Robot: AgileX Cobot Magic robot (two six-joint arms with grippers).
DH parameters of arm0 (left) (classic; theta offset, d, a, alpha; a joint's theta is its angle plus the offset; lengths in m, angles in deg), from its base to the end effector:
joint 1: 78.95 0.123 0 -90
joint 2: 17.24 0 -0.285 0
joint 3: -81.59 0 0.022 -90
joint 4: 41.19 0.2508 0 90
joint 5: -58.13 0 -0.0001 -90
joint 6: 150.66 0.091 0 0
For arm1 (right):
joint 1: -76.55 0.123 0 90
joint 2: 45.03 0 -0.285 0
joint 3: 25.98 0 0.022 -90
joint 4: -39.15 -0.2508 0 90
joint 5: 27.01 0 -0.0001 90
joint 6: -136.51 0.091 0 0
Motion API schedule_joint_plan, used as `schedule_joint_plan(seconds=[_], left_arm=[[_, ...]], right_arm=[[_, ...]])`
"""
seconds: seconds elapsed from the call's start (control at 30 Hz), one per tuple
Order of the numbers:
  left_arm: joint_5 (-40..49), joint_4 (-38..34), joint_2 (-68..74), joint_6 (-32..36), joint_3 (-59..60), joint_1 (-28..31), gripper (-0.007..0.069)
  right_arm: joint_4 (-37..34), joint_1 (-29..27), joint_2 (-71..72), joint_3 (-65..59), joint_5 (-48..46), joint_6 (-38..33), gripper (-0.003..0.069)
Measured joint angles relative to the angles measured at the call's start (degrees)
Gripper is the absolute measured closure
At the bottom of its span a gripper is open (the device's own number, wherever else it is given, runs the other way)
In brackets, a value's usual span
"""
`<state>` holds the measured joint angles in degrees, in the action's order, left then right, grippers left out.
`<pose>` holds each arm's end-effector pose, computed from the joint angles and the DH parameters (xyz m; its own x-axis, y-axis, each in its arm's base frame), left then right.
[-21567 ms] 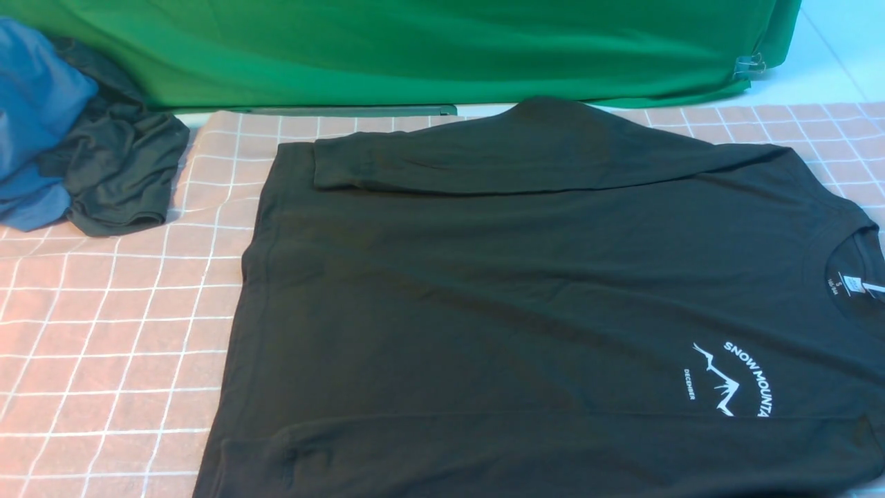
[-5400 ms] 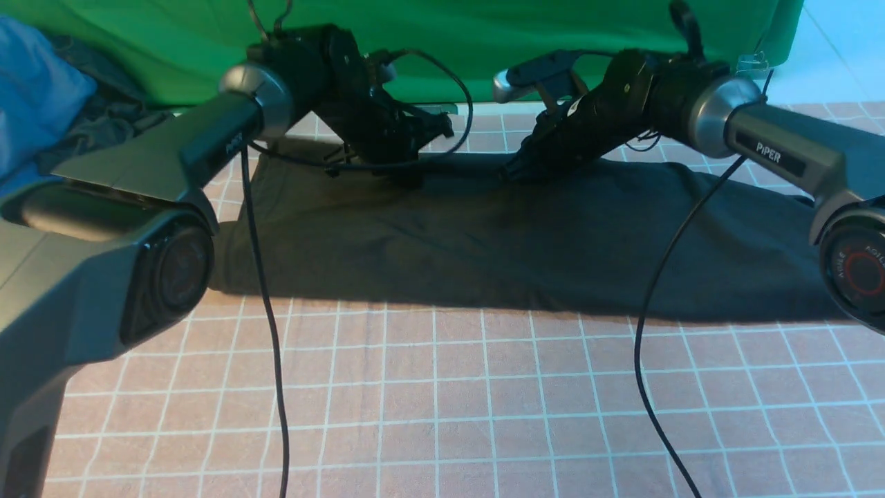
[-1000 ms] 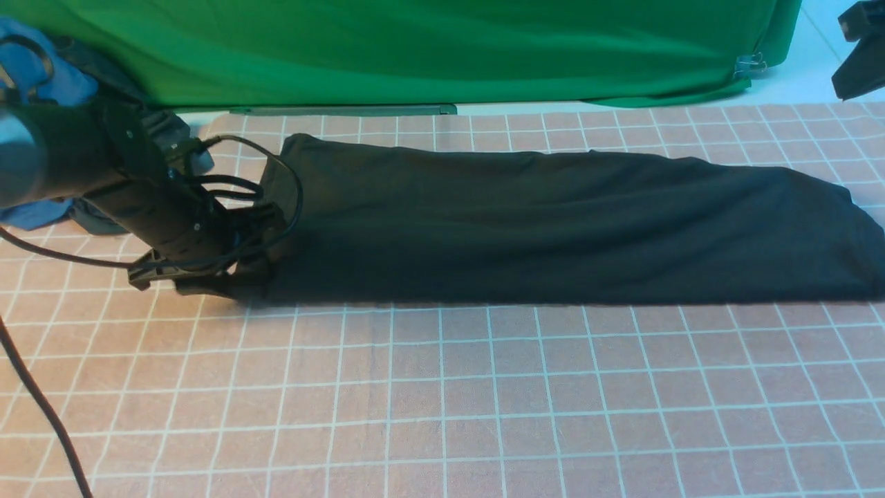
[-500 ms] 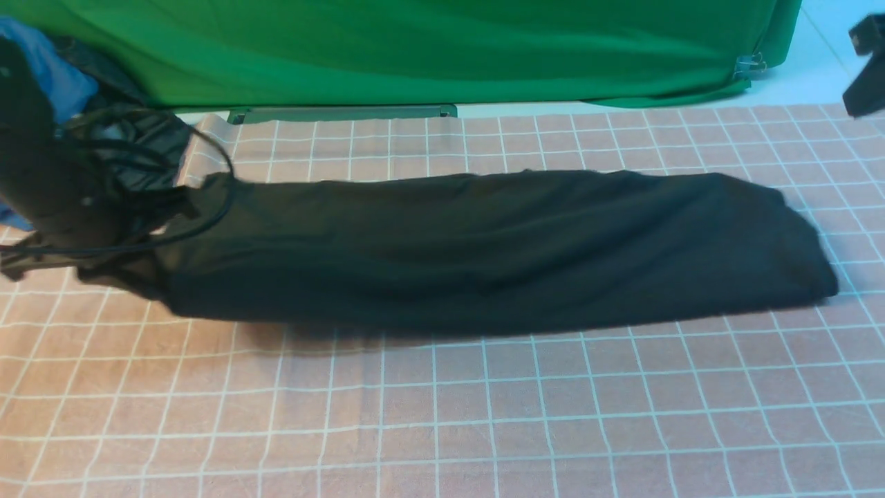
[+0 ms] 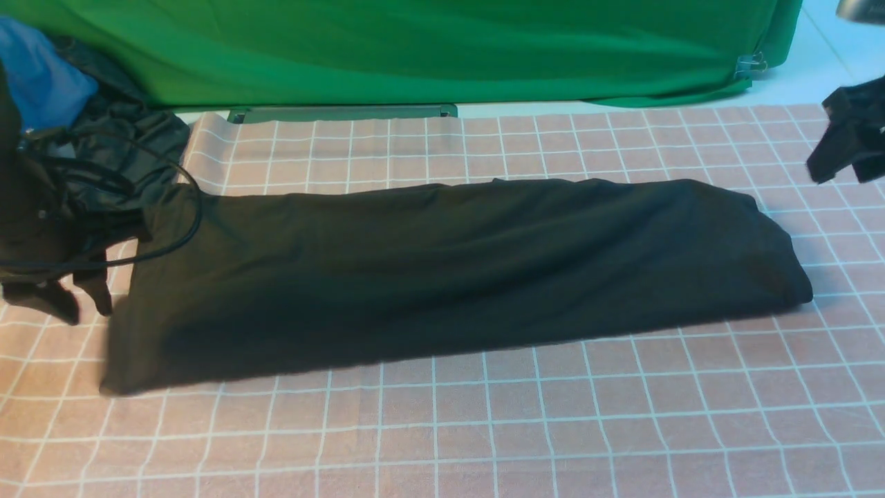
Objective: Fold a long-sleeved shirt over a pink coffee tablecloth.
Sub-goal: 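Pull the folded dark garment lengthwise by its ends to straighten it flat on the table, then fold the right end of the dark garment over onto its left end with the right gripper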
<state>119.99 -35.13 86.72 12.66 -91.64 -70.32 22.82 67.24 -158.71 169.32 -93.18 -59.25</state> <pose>0.3180 0.0568 0.2416 -0.9132 -0.3791 -0.1495 -0.3908 0.9186 0.0583 0.3891 -0.0401 0.2848 -0.9486 0.0022 -0.3164 -0.0644 0.9777 0.1997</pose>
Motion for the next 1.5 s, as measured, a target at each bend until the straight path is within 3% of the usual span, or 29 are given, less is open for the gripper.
schedule_joint_plan(seconds=[0.1,0.17,0.27,0.4,0.53,0.57,0.6,0.73,0.8,0.83,0.87,0.9,1.3,1.5], left_arm=[[0.00,1.55,0.00,-1.23,0.00,0.00,0.0209],[0.00,0.79,0.00,-1.62,0.00,0.00,0.0155],[0.56,-0.94,-0.27,-1.21,0.00,-0.28,0.0146],[3.29,-1.66,-0.98,-0.75,0.00,-1.87,0.0236],[2.86,-2.78,-5.03,-0.57,0.00,-4.99,0.0476],[2.16,-3.63,-7.21,-0.57,0.00,-5.97,0.0548],[1.62,-4.24,-8.52,-0.57,0.00,-6.43,0.0573],[0.94,-6.06,-13.72,-0.51,0.00,-7.72,0.0613],[0.94,-6.73,-17.69,-0.51,0.00,-8.15,0.0613],[0.94,-6.73,-17.92,-0.51,0.00,-8.15,0.0613],[0.94,-6.73,-19.85,-0.51,0.00,-8.15,0.0613],[0.99,-6.67,-21.01,-0.48,0.00,-8.15,0.0613],[4.51,-6.06,-31.51,0.40,0.00,-8.15,0.0612],[4.85,-6.06,-33.34,0.81,0.00,-8.15,0.0611]], right_arm=[[0.86,0.62,-3.22,0.00,2.11,0.53,0.0004],[2.82,1.28,-5.45,0.00,3.72,0.96,-0.0020],[6.22,2.44,-8.38,0.00,5.74,2.82,-0.0030],[7.76,3.52,-12.17,0.00,7.52,3.96,-0.0031],[7.97,4.53,-16.22,0.00,8.85,4.20,-0.0022],[8.53,4.76,-17.18,0.08,9.12,4.25,-0.0002],[8.53,4.94,-17.28,0.16,9.62,4.25,0.0017],[9.19,5.32,-17.70,0.28,10.31,4.25,0.0155],[8.72,5.95,-17.83,0.35,10.57,2.79,0.0428],[8.72,5.95,-17.83,0.41,10.49,2.64,0.0447],[8.45,6.19,-17.83,0.83,9.90,1.90,0.0536],[8.45,6.26,-17.97,1.34,9.15,1.63,0.0557],[7.73,2.25,-11.65,10.66,-2.49,3.79,0.0556],[5.89,4.98,-6.05,12.30,-3.27,4.41,0.0556]])
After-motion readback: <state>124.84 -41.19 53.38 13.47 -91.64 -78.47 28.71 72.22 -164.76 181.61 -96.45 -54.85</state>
